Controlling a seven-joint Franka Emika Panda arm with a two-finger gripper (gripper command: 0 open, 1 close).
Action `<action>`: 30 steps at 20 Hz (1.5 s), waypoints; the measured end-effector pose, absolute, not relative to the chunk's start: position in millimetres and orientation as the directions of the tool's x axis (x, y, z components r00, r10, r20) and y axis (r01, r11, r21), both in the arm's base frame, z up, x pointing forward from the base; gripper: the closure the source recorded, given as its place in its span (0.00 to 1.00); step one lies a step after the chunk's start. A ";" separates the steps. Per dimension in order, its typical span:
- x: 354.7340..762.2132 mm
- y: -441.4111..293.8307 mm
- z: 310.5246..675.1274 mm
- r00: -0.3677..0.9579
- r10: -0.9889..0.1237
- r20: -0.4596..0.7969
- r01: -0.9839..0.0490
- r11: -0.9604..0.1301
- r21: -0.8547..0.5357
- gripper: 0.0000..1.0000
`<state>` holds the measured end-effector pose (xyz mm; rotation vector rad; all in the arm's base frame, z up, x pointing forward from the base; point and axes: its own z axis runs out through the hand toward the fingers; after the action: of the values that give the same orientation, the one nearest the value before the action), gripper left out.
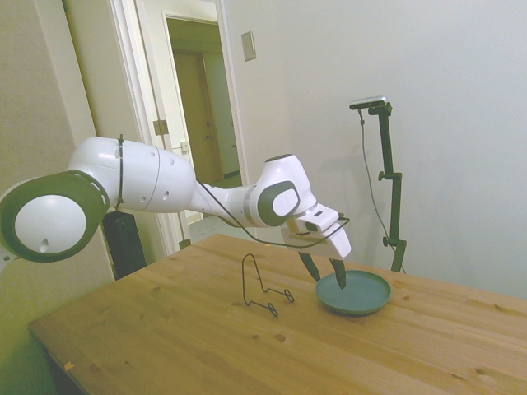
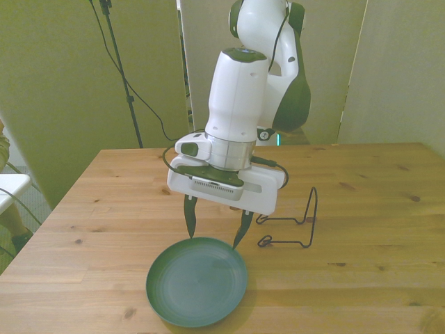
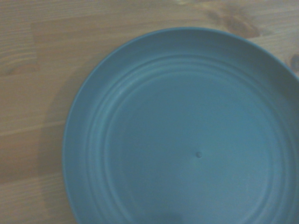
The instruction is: Load the plate
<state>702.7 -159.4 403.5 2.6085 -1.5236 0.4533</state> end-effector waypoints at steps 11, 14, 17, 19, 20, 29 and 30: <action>703.1 -137.9 389.2 0.483 -0.822 0.302 -0.852 -0.520 -0.055 0.00; 704.4 -133.9 386.5 0.486 -0.819 0.305 -0.851 -0.523 -0.049 0.00; 706.0 -134.0 388.9 0.482 -0.820 0.310 -0.852 -0.521 -0.055 0.00; 705.9 -136.6 400.4 0.473 -0.821 0.320 -0.852 -0.519 -0.069 0.00; 706.5 -134.9 399.3 0.476 -0.820 0.319 -0.851 -0.521 -0.069 0.00; 732.5 -77.2 379.5 0.481 -0.807 0.342 -0.850 -0.525 -0.045 0.00; 734.0 -75.6 378.4 0.473 -0.810 0.346 -0.855 -0.517 -0.042 0.00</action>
<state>734.0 -75.6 378.4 2.5766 -1.4655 0.4915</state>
